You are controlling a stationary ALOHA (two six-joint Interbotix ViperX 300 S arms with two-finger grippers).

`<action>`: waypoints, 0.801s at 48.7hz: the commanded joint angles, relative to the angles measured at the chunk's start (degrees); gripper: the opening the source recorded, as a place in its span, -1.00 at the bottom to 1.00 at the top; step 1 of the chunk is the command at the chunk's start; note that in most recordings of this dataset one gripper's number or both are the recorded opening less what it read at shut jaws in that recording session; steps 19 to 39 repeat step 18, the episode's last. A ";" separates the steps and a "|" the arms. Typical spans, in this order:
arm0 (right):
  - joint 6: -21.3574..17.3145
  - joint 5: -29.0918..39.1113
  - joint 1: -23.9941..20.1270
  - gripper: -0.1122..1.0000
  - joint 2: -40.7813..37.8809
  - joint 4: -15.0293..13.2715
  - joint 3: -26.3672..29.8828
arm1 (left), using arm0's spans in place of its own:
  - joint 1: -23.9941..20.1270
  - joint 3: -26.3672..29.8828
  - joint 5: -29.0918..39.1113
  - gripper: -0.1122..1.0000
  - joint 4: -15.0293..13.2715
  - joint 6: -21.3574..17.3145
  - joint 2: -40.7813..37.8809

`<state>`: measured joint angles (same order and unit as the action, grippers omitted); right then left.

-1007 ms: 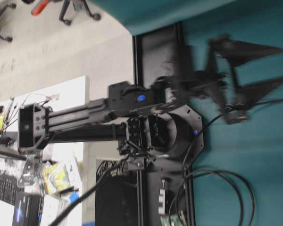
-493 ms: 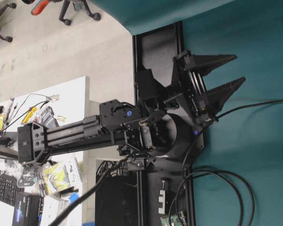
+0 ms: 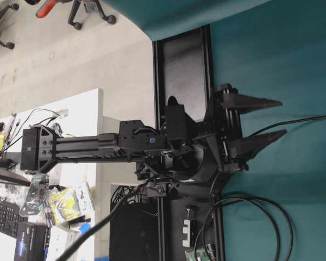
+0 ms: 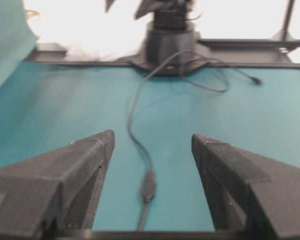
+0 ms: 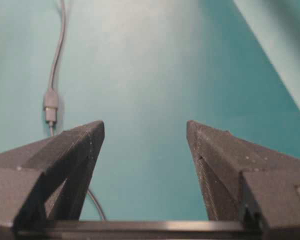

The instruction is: Insert the USB using both arms.

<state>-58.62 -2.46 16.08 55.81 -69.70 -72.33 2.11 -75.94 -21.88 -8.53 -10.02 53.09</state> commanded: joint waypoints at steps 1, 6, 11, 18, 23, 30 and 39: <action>1.76 -0.62 0.18 0.54 -0.09 0.18 0.18 | 0.62 0.00 -0.70 0.57 0.00 -0.53 0.62; 3.87 -0.70 0.18 0.57 -0.09 0.26 -0.62 | 0.62 -0.88 -0.62 0.58 0.00 -0.26 1.67; 4.04 -0.70 0.18 0.57 0.18 0.26 -1.49 | 0.26 -2.02 -0.88 0.57 0.00 -0.26 2.81; 3.60 -0.88 0.18 0.57 3.34 0.18 -3.52 | -0.18 -4.13 -0.97 0.57 0.00 -0.88 4.92; 3.60 -0.88 0.18 0.57 3.34 0.18 -3.52 | -0.18 -4.13 -0.97 0.57 0.00 -0.88 4.92; 3.60 -0.88 0.18 0.57 3.34 0.18 -3.52 | -0.18 -4.13 -0.97 0.57 0.00 -0.88 4.92; 3.60 -0.88 0.18 0.57 3.34 0.18 -3.52 | -0.18 -4.13 -0.97 0.57 0.00 -0.88 4.92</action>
